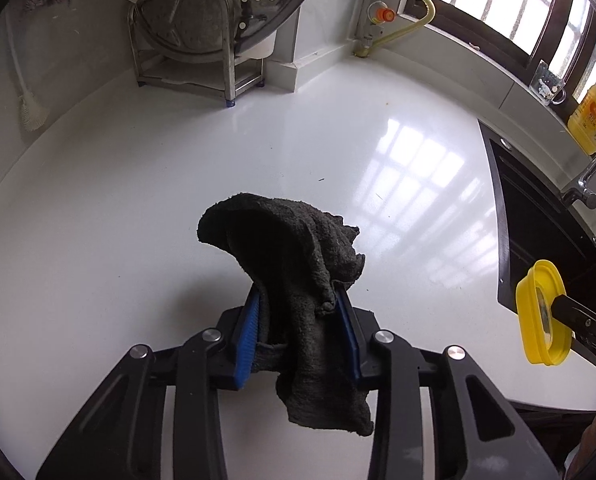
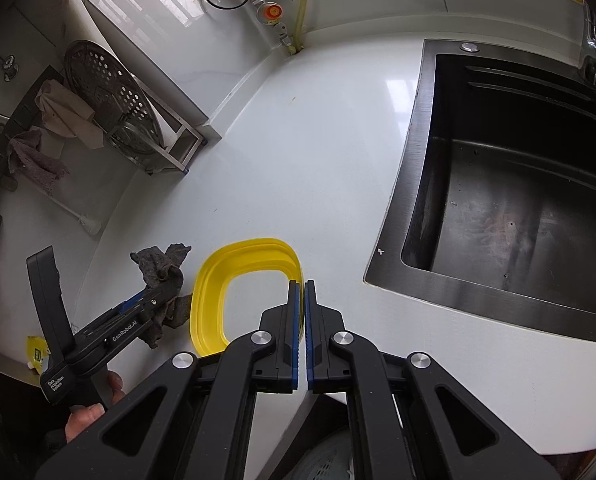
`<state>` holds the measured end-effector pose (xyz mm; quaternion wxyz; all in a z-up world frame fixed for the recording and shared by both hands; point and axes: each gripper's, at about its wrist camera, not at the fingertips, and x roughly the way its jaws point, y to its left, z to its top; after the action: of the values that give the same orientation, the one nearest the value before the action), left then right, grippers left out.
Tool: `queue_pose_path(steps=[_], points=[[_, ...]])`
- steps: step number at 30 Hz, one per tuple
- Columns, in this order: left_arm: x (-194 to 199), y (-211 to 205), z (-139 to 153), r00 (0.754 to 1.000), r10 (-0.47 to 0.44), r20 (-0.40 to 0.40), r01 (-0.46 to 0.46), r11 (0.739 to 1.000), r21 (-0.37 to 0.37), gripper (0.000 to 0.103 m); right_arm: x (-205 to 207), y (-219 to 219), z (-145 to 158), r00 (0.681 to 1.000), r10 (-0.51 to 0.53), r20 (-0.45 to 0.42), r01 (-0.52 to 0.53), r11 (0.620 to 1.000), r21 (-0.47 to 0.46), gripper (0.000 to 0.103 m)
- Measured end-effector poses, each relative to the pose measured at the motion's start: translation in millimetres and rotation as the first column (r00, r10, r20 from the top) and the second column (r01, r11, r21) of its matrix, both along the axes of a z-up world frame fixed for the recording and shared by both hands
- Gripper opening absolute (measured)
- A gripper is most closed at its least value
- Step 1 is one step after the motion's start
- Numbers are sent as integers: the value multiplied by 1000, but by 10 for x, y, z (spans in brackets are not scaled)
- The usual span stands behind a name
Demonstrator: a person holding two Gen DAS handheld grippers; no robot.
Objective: Collect trash
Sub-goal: 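Carry the cloth in left tool and lid in right tool over the bin, then open left tool dropping the cloth while right tool releases the lid into the bin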
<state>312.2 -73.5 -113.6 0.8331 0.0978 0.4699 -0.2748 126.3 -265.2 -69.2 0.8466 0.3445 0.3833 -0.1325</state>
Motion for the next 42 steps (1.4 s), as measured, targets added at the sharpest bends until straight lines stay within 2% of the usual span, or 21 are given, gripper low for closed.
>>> queue_pose_path(steps=[13, 21, 26, 33, 42], points=[[-985, 338, 613, 995, 39, 91, -36, 999, -29, 35, -610, 367, 190, 991, 132, 19, -132, 991, -19, 3], [-1788, 288, 755, 995, 41, 88, -38, 999, -28, 35, -1196, 363, 200, 981, 192, 14, -192, 981, -18, 3], [-2252, 159, 689, 997, 37, 69, -36, 999, -15, 35, -1559, 265, 131, 976, 217, -8, -217, 976, -26, 3], [-2783, -11, 416, 998, 54, 14, -54, 998, 27, 35, -1976, 154, -132, 963, 254, -84, -259, 965, -48, 3], [-3175, -103, 36, 993, 96, -65, -92, 994, 56, 37, -2147, 237, -474, 926, 332, -181, -353, 931, -93, 3]])
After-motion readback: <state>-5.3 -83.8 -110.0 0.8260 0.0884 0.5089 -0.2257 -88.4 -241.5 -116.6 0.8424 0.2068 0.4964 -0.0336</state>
